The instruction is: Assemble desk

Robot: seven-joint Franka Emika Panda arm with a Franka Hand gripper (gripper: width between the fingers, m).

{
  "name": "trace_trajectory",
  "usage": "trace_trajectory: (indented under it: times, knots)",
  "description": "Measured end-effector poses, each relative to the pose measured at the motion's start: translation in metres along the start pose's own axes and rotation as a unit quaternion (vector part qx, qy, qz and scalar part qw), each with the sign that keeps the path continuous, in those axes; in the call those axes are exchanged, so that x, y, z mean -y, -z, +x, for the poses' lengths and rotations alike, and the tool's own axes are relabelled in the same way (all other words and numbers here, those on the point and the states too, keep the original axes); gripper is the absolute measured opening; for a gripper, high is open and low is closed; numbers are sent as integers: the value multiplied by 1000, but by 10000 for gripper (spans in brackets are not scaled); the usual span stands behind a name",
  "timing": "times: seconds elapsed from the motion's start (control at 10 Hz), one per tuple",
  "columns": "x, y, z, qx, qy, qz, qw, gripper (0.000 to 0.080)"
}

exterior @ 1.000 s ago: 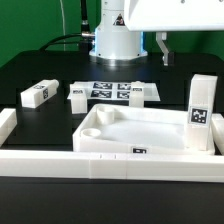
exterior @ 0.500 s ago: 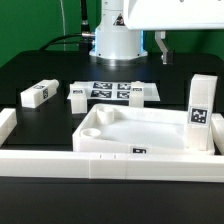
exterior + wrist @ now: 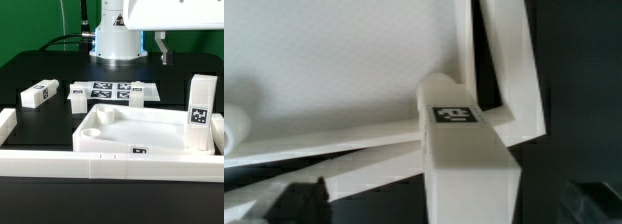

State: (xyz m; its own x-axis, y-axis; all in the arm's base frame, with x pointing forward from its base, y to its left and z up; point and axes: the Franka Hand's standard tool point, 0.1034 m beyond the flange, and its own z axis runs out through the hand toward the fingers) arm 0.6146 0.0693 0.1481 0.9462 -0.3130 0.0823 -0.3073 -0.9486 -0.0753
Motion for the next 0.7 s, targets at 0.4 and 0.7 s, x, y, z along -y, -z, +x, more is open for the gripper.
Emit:
trace_trajectory:
  times: [0.4,0.7]
  knots:
    - [-24,5,-22,2,58,1,998,649]
    - [-46,4,-24,5,81,0,997,649]
